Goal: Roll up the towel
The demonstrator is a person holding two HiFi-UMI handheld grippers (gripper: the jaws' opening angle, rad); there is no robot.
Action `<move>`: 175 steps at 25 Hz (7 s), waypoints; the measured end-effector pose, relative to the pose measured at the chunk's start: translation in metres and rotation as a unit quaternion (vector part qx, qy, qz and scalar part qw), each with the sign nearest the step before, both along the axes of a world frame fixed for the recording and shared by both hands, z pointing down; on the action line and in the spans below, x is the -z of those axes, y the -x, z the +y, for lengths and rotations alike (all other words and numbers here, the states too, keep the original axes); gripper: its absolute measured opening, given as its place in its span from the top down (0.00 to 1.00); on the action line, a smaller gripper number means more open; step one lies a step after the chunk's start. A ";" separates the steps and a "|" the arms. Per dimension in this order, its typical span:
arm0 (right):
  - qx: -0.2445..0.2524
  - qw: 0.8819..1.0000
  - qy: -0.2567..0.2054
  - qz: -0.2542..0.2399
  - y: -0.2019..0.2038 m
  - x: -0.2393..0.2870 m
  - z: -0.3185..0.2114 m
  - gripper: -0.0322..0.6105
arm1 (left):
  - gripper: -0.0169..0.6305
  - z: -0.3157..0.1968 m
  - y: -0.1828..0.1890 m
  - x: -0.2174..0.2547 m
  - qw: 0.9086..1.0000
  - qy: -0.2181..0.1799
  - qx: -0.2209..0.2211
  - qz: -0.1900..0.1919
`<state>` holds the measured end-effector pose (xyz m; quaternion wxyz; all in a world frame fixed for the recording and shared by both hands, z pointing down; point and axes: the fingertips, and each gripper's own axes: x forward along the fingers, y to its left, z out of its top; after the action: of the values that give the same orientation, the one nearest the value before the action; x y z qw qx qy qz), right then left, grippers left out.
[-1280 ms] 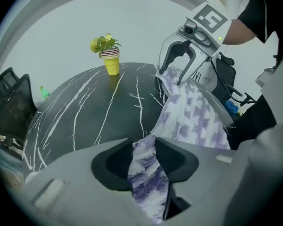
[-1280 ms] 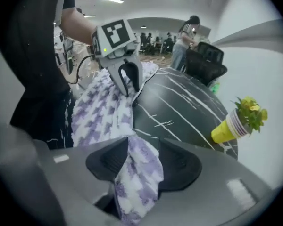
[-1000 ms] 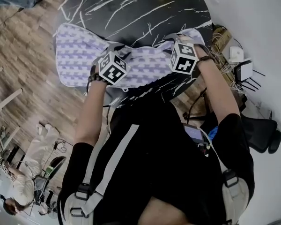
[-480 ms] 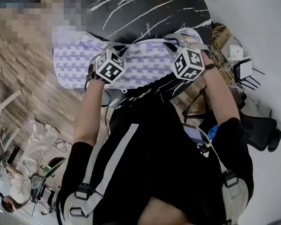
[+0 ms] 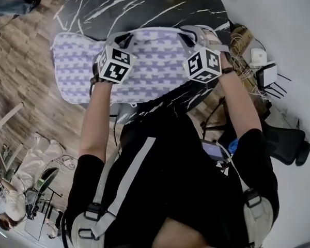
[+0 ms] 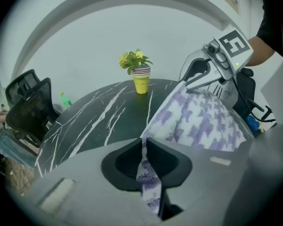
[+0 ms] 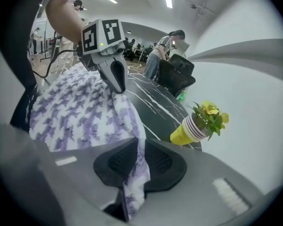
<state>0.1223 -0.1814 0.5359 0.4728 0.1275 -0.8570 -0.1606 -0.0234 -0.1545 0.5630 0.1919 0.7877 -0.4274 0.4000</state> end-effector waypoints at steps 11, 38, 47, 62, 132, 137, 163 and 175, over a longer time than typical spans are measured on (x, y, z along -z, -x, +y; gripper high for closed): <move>-0.051 0.998 -0.008 0.043 -0.005 -0.038 -0.039 0.85 | 0.71 -0.026 0.019 -0.004 0.995 -0.048 0.088 -0.013; -0.146 0.986 0.077 -0.018 -0.079 -0.006 0.013 0.61 | 0.70 0.060 -0.068 0.008 0.997 0.007 0.047 0.067; -0.141 0.988 0.068 -0.005 -0.149 -0.005 0.089 0.61 | 0.70 0.124 -0.161 0.012 0.994 0.036 -0.047 0.087; -0.002 0.994 0.047 0.094 -0.156 -0.060 0.115 0.62 | 0.64 0.159 -0.214 -0.022 0.995 0.057 -0.079 0.019; -0.276 0.881 0.348 -0.162 -0.052 -0.041 0.056 0.66 | 0.71 0.128 -0.144 -0.018 0.998 0.058 -0.038 0.000; -0.281 0.874 0.352 -0.182 -0.053 -0.036 0.061 0.86 | 0.72 0.132 -0.140 -0.018 0.998 0.056 -0.036 0.002; -0.449 0.804 0.326 -0.213 -0.198 -0.035 0.196 0.90 | 0.77 0.204 -0.245 -0.005 0.983 0.056 -0.171 0.043; -0.539 0.757 0.280 -0.241 -0.223 -0.040 0.246 0.90 | 0.77 0.256 -0.223 0.003 0.975 0.059 -0.213 0.026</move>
<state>0.3454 0.0651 0.5759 0.2733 0.4645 -0.7393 0.4038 0.1995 0.1017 0.5601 0.1595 0.8583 -0.2206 0.4350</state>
